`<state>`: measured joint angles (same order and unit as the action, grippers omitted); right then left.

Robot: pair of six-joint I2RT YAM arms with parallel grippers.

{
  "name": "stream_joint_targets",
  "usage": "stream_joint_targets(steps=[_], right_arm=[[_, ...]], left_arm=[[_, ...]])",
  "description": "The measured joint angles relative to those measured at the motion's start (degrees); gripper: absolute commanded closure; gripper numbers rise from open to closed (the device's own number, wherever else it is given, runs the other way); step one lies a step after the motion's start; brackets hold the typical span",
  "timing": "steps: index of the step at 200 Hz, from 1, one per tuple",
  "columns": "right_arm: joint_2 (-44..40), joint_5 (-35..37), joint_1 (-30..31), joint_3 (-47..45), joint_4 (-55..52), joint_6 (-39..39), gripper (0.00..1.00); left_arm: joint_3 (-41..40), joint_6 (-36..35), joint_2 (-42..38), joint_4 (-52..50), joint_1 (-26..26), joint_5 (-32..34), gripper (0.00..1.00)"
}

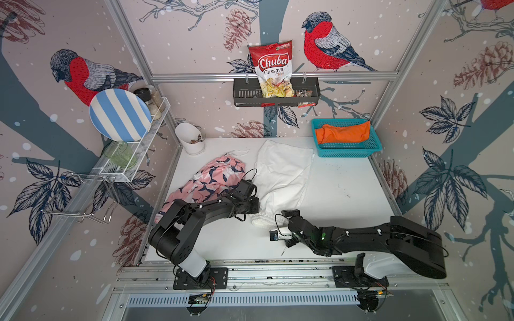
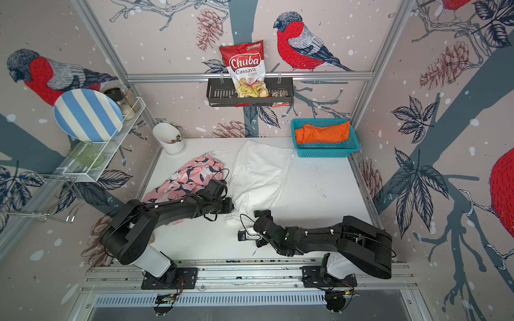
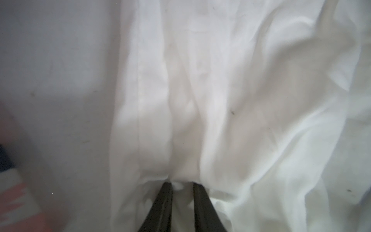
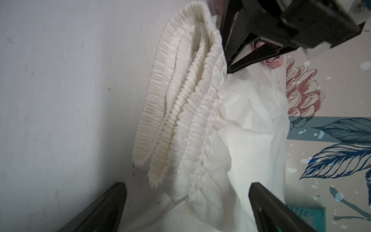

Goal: Roll up the shorts
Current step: Roll the shorts at the center of the board.

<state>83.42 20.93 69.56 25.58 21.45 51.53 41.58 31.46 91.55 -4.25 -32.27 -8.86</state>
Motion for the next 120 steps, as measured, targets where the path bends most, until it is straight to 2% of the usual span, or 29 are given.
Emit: stream_joint_targets(steps=[35,51,68,84,98,120], right_arm=[[4.04,1.49,0.46,-0.52,8.59,4.11,0.11],[4.44,1.46,0.46,-0.61,8.87,5.57,0.25],[4.44,1.16,0.46,-0.74,7.93,6.16,0.47],[4.00,0.57,0.46,-0.79,7.15,6.80,0.62],[3.45,0.02,0.35,-0.74,6.75,6.67,0.69],[3.13,-0.50,-0.07,-0.09,5.64,5.40,0.75]], left_arm=[[0.02,-0.17,0.20,0.63,0.07,-0.33,0.75],[0.04,-0.20,0.31,0.79,0.07,-0.59,0.75],[0.07,-0.20,0.37,0.94,0.07,-0.70,0.75],[0.11,-0.20,0.35,0.87,0.09,-0.87,0.74],[0.15,-0.20,0.17,0.72,0.09,-1.18,0.74],[0.37,-0.17,-1.38,-2.47,0.09,-1.18,0.71]])
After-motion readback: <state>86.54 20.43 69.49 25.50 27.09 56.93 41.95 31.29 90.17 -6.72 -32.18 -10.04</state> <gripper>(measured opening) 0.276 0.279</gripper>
